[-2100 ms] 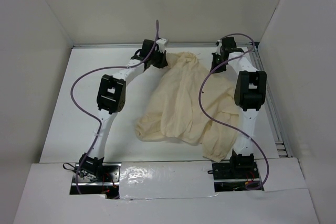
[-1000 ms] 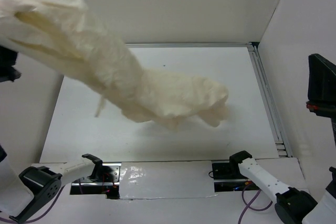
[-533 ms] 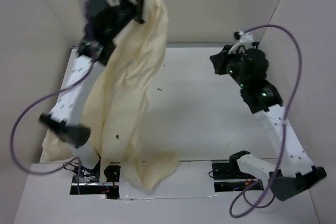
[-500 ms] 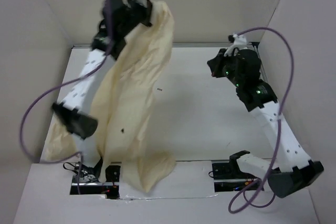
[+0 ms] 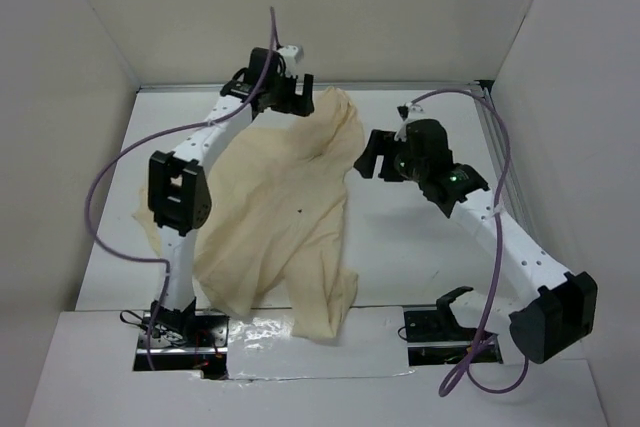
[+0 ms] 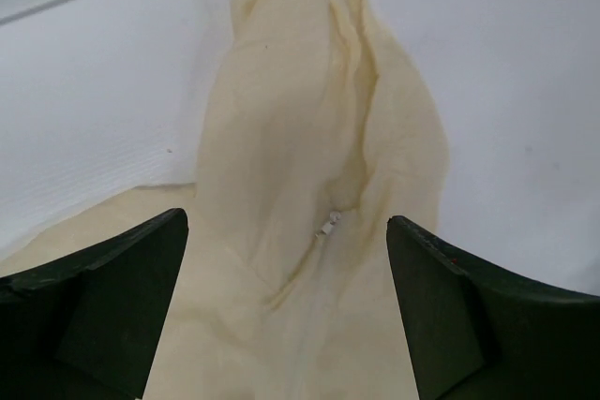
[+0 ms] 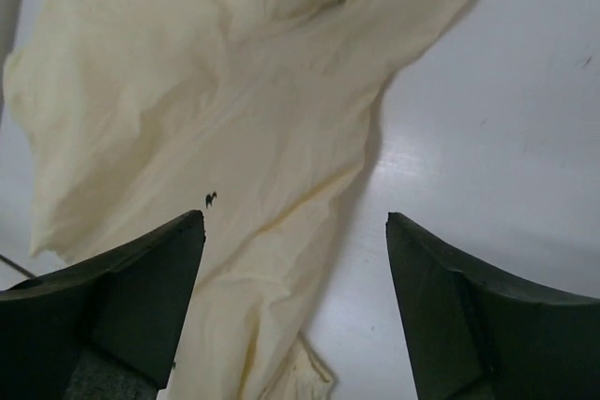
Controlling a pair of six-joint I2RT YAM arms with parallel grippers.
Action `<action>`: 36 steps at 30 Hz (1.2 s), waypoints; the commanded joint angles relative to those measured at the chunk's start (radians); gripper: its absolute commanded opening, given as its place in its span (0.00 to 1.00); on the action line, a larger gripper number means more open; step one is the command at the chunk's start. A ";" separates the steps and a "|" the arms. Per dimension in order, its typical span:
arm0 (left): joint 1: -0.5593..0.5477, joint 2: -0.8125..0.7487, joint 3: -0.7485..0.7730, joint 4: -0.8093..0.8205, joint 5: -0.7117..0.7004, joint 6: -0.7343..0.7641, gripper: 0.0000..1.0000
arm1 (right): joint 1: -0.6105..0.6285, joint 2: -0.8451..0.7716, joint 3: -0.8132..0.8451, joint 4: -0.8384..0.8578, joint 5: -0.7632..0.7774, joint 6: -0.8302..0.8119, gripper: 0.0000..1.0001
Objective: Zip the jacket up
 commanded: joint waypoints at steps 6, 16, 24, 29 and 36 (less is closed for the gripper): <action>0.148 -0.552 -0.574 0.065 -0.006 -0.254 0.99 | 0.128 0.217 -0.046 0.000 0.003 0.150 0.88; 0.233 -0.608 -0.969 0.167 0.085 -0.340 0.99 | 0.272 0.455 -0.066 0.020 -0.062 0.261 0.42; 0.326 -0.357 -0.914 0.199 0.165 -0.346 0.99 | 0.103 0.369 -0.059 -0.241 0.232 0.274 0.00; 0.331 -0.272 -0.859 0.193 0.198 -0.351 0.99 | -0.056 0.371 -0.060 -0.316 0.306 0.202 0.00; 0.311 -0.344 -0.814 0.194 0.286 -0.325 0.99 | -0.108 0.331 0.025 -0.397 0.449 0.202 0.16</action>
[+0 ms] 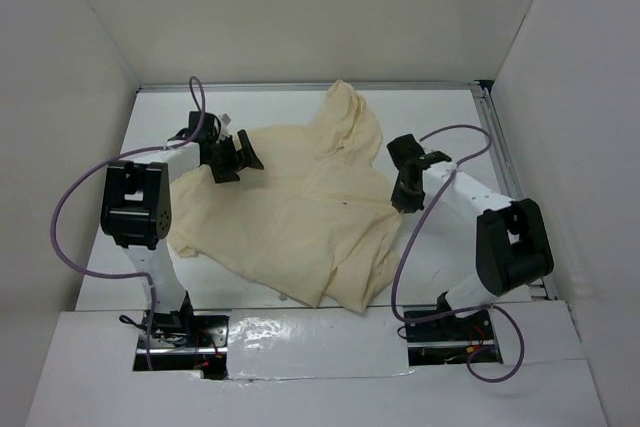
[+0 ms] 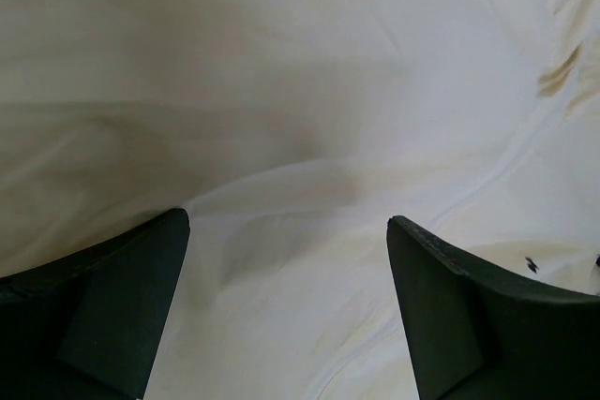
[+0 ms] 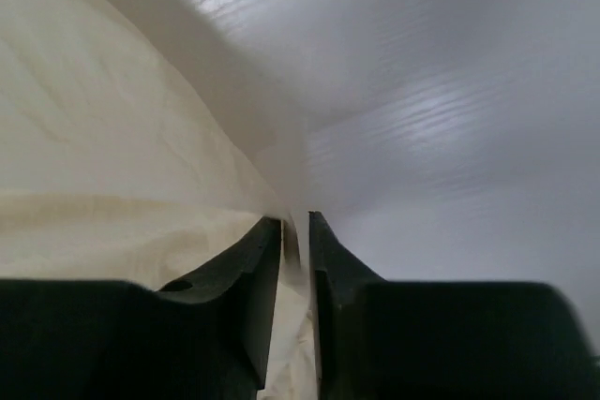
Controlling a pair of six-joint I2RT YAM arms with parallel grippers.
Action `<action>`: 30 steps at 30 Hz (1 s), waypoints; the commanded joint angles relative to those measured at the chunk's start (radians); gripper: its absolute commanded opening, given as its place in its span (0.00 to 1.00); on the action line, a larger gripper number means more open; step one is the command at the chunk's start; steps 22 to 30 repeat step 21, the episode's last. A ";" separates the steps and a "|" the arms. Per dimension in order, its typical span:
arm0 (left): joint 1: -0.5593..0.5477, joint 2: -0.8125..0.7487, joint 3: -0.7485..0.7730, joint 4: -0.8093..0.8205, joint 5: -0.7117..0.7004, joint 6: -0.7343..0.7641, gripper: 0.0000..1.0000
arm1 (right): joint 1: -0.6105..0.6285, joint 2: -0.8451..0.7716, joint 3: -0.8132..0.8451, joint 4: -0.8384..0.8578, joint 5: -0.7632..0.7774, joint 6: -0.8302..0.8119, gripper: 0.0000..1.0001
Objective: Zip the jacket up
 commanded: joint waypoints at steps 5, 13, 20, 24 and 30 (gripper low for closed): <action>-0.015 -0.336 -0.002 -0.011 0.124 0.038 0.99 | 0.000 -0.271 0.129 -0.004 0.029 -0.065 1.00; -0.105 -0.761 -0.012 -0.199 -0.067 -0.032 0.99 | -0.013 -0.658 0.190 0.053 0.007 -0.017 1.00; -0.119 -1.052 -0.117 -0.280 -0.144 -0.087 0.99 | -0.033 -0.838 0.163 0.019 0.023 -0.015 1.00; -0.119 -1.078 -0.119 -0.288 -0.146 -0.095 0.99 | -0.033 -0.857 0.172 -0.008 0.018 -0.016 1.00; -0.119 -1.078 -0.119 -0.288 -0.146 -0.095 0.99 | -0.033 -0.857 0.172 -0.008 0.018 -0.016 1.00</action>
